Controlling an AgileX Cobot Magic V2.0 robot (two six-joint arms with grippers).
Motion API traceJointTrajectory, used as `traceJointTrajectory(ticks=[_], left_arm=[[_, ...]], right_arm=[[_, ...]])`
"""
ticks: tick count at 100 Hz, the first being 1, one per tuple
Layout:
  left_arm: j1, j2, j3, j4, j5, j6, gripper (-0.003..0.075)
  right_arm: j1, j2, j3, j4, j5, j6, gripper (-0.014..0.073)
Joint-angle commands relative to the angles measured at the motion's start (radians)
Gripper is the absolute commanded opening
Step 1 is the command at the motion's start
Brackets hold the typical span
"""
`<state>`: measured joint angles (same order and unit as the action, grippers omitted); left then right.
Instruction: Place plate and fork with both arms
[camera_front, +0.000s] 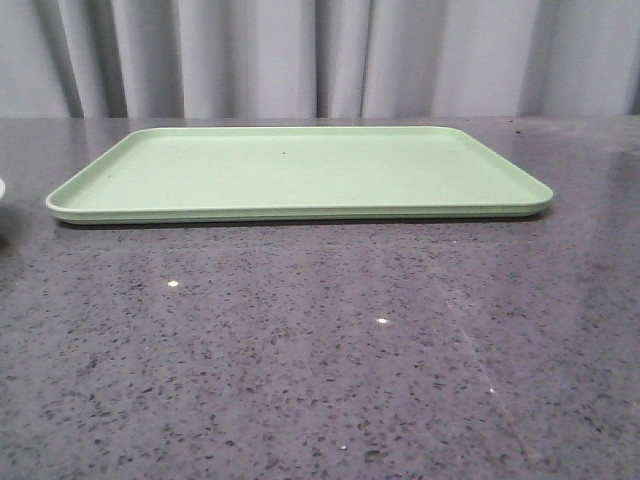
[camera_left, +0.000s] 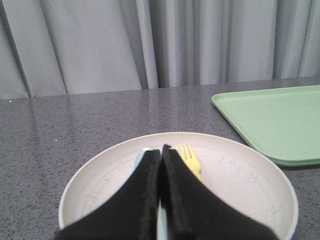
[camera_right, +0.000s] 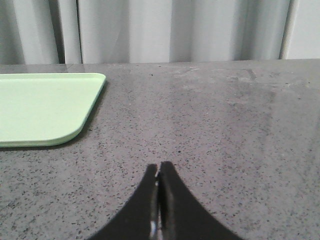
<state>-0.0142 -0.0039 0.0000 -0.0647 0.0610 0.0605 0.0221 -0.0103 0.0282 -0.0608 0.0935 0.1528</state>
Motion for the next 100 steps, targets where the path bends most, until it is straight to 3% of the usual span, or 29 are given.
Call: traceJointTrajectory(ticks=[1, 82, 100], left_arm=[[0.001, -0.032, 0.013, -0.001, -0.087, -0.011, -0.0020], [0.001, -0.032, 0.011, -0.001, -0.120, -0.011, -0.0020], [0.001, -0.030, -0.057, -0.001, -0.072, -0.011, -0.0021]], right_arm=[[-0.006, -0.023, -0.006, -0.008, -0.080, -0.003, -0.0068], [-0.006, -0.023, -0.006, -0.008, -0.115, -0.003, -0.0068], [-0.006, -0.022, -0.041, -0.007, -0.106, -0.003, -0.0068]])
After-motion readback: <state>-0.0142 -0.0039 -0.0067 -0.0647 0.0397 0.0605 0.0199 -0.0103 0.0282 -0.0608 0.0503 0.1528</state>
